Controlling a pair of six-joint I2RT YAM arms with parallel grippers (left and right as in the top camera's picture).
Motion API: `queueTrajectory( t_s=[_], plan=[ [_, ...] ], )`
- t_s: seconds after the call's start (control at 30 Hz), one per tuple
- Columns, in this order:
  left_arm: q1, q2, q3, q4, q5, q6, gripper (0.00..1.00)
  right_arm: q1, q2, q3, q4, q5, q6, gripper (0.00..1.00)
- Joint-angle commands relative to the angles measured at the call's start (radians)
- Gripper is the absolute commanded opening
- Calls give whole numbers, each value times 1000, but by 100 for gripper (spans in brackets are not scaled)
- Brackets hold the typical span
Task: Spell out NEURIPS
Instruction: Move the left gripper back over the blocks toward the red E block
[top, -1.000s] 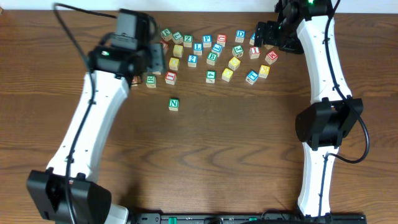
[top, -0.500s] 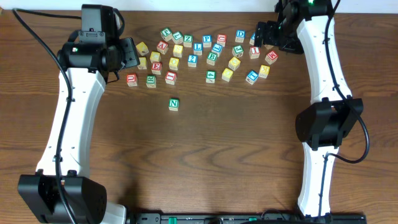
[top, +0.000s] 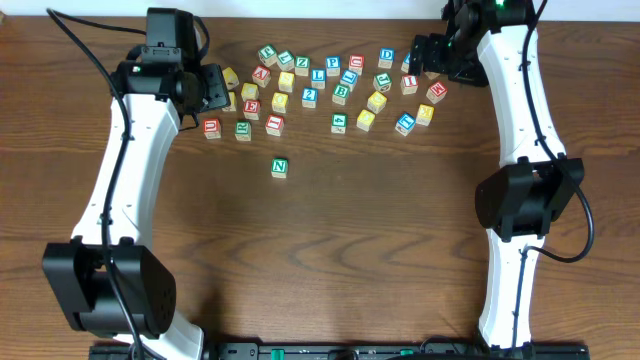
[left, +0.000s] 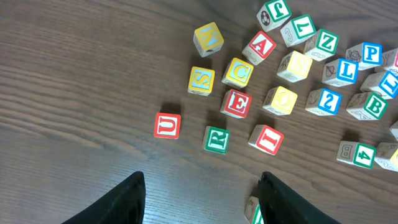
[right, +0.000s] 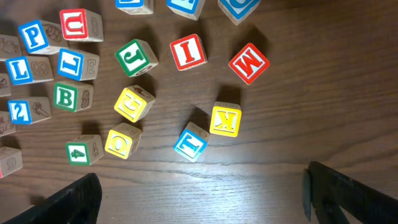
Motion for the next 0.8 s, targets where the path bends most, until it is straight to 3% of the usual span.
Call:
queueTrajectory(
  t_s=[0.0, 0.77],
  plan=[
    [9, 14, 21, 10, -20, -6, 57, 10, -14, 19, -1, -3, 6, 99],
    [8, 36, 21, 108, -19, -35, 57, 10, -14, 19, -1, -3, 6, 99]
  ],
)
